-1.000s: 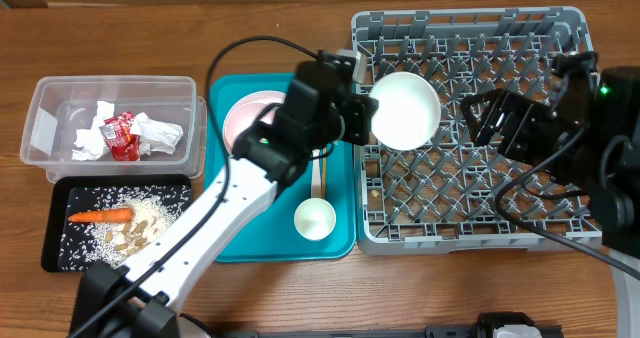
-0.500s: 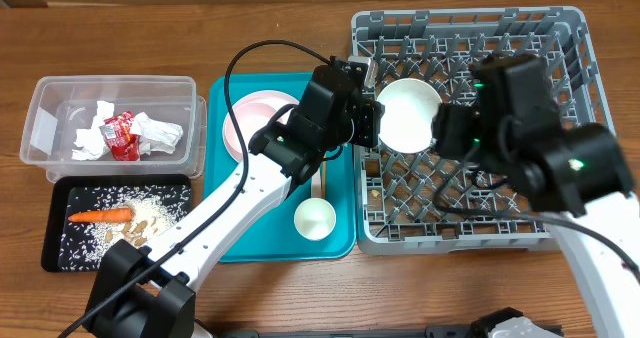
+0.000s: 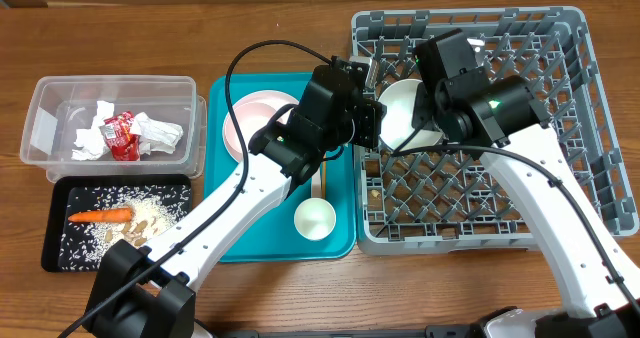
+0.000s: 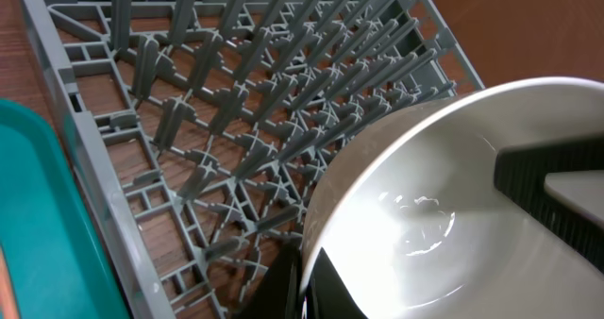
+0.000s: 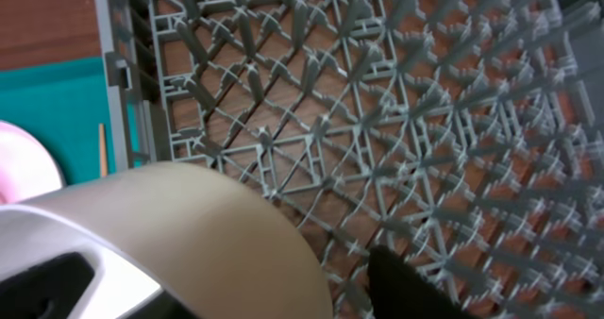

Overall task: Sort waste into correct bins and load items into the dishwasher
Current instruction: 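Grasp the white bowl held by the left gripper with the right gripper, then open the left gripper and lift the bowl over the rack with right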

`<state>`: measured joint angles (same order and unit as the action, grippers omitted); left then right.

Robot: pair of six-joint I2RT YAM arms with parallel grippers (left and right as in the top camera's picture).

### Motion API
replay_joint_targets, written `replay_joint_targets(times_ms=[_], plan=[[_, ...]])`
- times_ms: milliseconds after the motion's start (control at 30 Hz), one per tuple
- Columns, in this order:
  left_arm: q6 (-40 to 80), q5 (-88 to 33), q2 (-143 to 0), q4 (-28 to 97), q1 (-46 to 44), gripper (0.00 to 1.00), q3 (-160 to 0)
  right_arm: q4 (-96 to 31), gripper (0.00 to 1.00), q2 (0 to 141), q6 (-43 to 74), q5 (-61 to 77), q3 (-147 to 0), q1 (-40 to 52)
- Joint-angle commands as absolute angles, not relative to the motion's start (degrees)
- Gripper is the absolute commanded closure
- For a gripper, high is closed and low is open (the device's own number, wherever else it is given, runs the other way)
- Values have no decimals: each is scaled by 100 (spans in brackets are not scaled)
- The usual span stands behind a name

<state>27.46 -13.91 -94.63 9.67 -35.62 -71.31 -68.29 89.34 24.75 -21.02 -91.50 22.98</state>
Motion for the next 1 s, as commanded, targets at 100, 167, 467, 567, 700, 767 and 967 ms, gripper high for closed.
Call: replay_joint_targets(times_ms=[100,167,467,567,700,767,967], plan=[[2609,-1317,-9485,943,-3566,96,-7253,-6716,78,8917,2228,-2314,-9264,2318],[2609,-1243,-9487,958,-3566,96,-7253,-6726,81,8917,2228,-2311,-9264,2318],[2611,-1253,-9487,958,-3566,89,-7253,-6707,96,8917,2231,-2314,-9264,2316],[2609,-1302,-9487,952,-3566,64,-7253,-6667,96,8917,2231,-2314,-9264,2314],[2565,-1632,-9474,856,-3559,35,-7255,-6606,96,8917,2228,-2370,-9264,2314],[2403,-1872,-9437,799,-3535,30,-7255,-6593,96,8917,2231,-2547,-9264,2311],[1973,-1894,-8831,1424,-2899,21,-7255,-6558,96,8917,2228,-3422,-9264,2279]])
